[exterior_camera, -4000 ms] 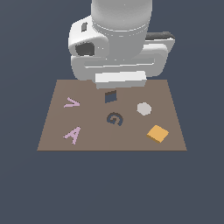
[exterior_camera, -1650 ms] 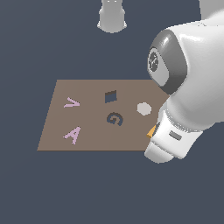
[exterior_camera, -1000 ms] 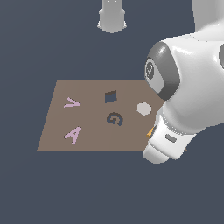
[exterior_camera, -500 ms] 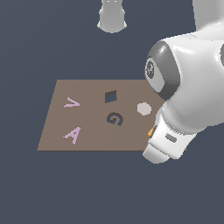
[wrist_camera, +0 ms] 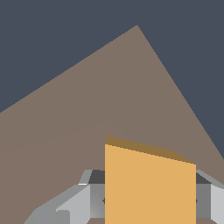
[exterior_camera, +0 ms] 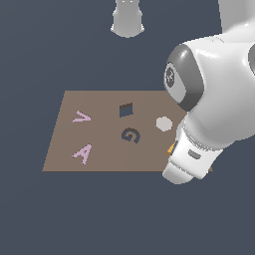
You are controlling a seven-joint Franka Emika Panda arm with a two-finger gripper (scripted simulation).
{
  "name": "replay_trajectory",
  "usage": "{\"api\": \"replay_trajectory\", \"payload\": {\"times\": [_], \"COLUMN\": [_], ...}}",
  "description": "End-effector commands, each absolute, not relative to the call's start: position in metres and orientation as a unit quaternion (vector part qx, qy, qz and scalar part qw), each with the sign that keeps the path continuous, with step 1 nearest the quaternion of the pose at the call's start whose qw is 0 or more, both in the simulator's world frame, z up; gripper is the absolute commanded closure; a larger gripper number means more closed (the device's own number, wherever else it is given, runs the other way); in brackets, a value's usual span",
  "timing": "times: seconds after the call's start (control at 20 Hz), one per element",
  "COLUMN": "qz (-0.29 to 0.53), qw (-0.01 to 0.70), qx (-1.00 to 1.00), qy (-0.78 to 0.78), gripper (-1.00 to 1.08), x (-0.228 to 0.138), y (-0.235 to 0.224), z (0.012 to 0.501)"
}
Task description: Insert a designated object into the corresponding slot on a board.
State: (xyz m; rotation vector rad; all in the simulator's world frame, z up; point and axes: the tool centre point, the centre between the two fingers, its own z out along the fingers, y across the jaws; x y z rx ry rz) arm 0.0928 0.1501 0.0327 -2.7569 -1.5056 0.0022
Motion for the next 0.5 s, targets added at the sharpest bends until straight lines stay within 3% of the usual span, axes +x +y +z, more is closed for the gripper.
{"api": "replay_trajectory", "payload": {"times": [0.0, 0.45], "qz": [0.0, 0.0], "qw": [0.0, 0.0], "qx": [-0.874, -0.847], "qy": [-0.485, -0.531], "gripper": [1.08, 1.08], "x": [0.089, 0.063], "y": [0.149, 0.138], "z": [0.033, 0.034]}}
